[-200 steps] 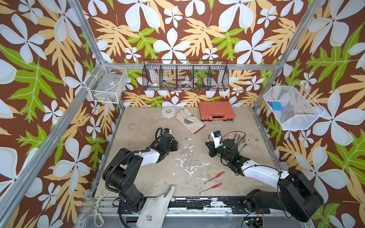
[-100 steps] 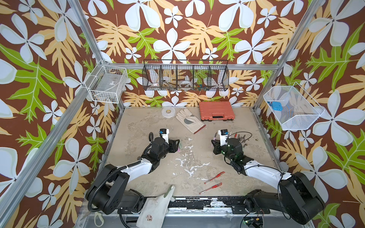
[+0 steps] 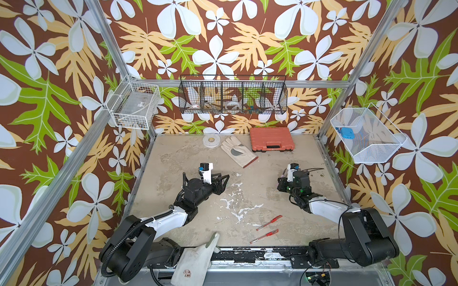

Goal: Remove pen caps from pens
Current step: Place the pen at the middle-right of the table.

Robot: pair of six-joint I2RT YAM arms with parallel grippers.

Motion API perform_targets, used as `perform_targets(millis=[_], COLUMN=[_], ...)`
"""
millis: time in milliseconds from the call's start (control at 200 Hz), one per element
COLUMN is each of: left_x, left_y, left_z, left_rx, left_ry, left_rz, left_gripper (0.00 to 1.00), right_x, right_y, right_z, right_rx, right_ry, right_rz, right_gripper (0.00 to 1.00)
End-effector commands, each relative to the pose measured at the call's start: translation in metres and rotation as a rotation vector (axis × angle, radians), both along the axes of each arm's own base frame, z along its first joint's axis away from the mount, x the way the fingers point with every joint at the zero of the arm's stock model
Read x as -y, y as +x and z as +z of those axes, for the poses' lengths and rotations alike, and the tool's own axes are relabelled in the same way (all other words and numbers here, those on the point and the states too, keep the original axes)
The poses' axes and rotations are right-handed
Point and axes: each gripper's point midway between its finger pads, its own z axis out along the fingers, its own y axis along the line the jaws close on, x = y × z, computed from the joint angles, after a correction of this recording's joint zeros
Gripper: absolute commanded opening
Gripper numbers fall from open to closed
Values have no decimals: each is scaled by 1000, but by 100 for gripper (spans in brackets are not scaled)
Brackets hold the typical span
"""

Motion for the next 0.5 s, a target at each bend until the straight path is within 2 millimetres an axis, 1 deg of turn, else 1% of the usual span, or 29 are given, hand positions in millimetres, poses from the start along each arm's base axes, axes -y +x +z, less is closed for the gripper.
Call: perform_targets(millis=[0,100,245,350,435,495], left_x=[3,2,3,5,6,7], left_y=[-3,-5,-7,-8,-9,-10], left_z=[17,19,21,20,22,23], left_rx=[63,71,80,78,80,85], left_ry=[-33,-39,-51,-57,-68,-69], left_rz=[-21,-22,-32,-43,-53,-57], left_gripper=[58,58,57,56,56,56], right_x=[6,5,8,9,5,5], right_y=[4,8,24,32,37,41], right_z=[-9,-19,-32,-47,-54,-55], right_rx=[-35,-67,-108,-148,-163,-164], right_ry=[-11,-9,-54,-80,-68,-69], right_rz=[-37,-46,-65,-67,-56,-59], right_gripper=[2,6,15,21,22,21])
